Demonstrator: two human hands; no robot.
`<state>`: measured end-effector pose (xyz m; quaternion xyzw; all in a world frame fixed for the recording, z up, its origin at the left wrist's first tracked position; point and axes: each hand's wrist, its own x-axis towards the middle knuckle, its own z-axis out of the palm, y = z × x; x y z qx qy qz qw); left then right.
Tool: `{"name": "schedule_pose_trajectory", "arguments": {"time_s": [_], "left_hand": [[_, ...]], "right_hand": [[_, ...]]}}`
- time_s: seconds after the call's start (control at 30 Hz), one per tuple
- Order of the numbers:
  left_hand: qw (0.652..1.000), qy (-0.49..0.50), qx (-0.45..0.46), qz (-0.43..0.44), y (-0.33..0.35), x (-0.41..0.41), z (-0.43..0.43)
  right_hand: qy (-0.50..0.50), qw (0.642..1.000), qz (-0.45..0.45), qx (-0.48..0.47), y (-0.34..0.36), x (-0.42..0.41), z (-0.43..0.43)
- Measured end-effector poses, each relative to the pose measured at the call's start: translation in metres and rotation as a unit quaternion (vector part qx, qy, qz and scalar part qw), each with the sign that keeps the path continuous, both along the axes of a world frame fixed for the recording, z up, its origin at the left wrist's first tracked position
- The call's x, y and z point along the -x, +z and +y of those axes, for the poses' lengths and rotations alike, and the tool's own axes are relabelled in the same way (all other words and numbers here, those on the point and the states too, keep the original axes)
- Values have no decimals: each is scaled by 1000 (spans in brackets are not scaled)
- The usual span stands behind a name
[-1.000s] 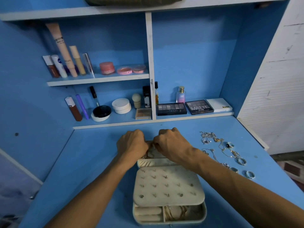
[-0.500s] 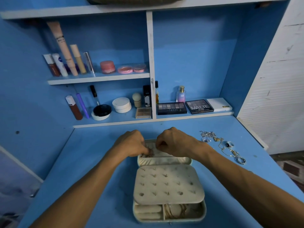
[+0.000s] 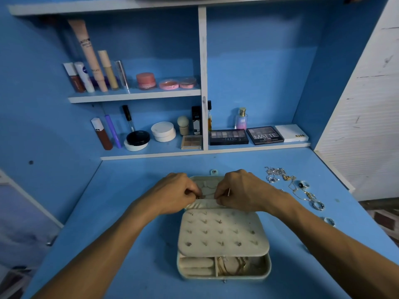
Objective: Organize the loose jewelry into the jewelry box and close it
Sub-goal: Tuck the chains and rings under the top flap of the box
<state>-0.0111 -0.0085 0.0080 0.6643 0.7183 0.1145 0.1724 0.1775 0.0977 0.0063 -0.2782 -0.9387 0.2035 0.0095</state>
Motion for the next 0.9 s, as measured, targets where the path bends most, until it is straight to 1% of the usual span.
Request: {"name": "schedule_pose_trajectory", "arguments": {"time_s": [0.1,0.17,0.27,0.33,0.4,0.47,0.63,0.7,0.77,0.9], "left_hand": [[1000,-15,5,3,-1,2,-4],[1000,-8,11,-11,0,5,-5],[999,15,-11,-32,-3,9,-5],[1000,11,-9,-14,-7,8,-4],[1000,-4,-2,5,-11,4,-3],[1000,-4,-8,4,-12,1,-2],[999,12,-35,-33,-14,4,-3],[999,15,-51,2,-17,6,-5],[999,3,-46,29,-21,6,-6],[999,5,-52,16,-20,2,-8]], "right_hand": [[4,1000,-8,28,-1,-2,2],[11,999,-1,49,0,-3,2],[15,997,15,77,3,-5,3],[12,996,23,84,4,-6,3],[7,996,19,82,4,-4,3],[1,998,1,64,3,-2,1],[5,999,-16,47,-1,1,0],[6,999,-13,42,-2,0,1],[10,999,-11,38,-2,0,0],[18,999,-5,37,0,0,0]]}}
